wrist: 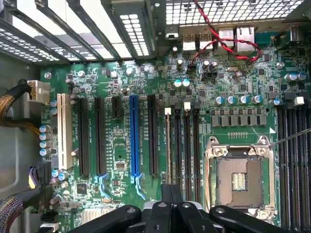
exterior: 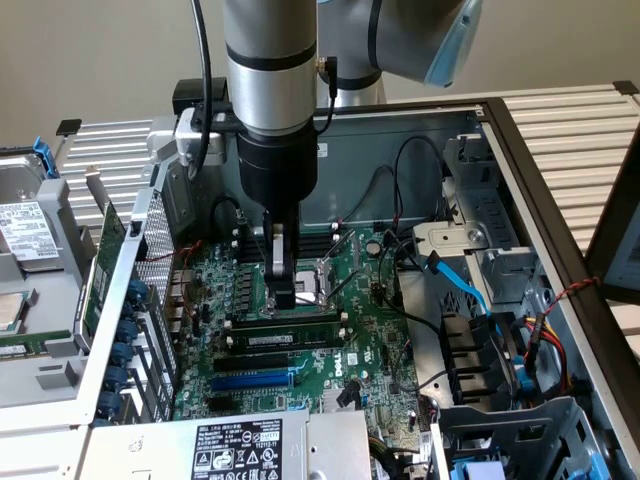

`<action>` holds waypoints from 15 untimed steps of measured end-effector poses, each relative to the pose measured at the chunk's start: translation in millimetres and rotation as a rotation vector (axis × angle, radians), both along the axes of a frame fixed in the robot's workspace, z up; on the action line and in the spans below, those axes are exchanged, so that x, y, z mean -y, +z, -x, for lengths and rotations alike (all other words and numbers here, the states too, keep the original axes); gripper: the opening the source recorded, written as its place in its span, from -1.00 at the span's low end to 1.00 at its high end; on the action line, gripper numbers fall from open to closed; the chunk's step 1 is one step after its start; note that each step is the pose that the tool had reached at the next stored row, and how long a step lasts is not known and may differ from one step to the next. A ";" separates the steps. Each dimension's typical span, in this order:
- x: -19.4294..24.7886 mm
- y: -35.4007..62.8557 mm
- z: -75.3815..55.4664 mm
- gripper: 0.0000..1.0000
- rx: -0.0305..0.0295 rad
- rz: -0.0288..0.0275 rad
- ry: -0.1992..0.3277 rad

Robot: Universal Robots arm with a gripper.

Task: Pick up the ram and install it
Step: 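Press down the ram until it locks into place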

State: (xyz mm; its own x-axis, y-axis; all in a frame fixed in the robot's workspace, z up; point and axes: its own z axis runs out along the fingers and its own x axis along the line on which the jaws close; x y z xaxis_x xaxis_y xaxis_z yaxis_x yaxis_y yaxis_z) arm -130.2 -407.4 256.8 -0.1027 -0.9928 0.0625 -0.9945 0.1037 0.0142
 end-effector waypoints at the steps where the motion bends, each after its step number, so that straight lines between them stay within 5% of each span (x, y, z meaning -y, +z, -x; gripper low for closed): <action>1: 0.0 -0.1 0.0 -0.80 0.0001 -0.0001 -0.016; 15: 0.0 -1.3 0.0 -0.80 0.0000 0.0000 -0.243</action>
State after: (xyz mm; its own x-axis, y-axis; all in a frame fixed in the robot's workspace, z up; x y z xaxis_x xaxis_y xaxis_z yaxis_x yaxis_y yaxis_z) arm -130.2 -407.4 255.5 -0.3387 -0.9388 0.0625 -0.9403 0.3401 0.0142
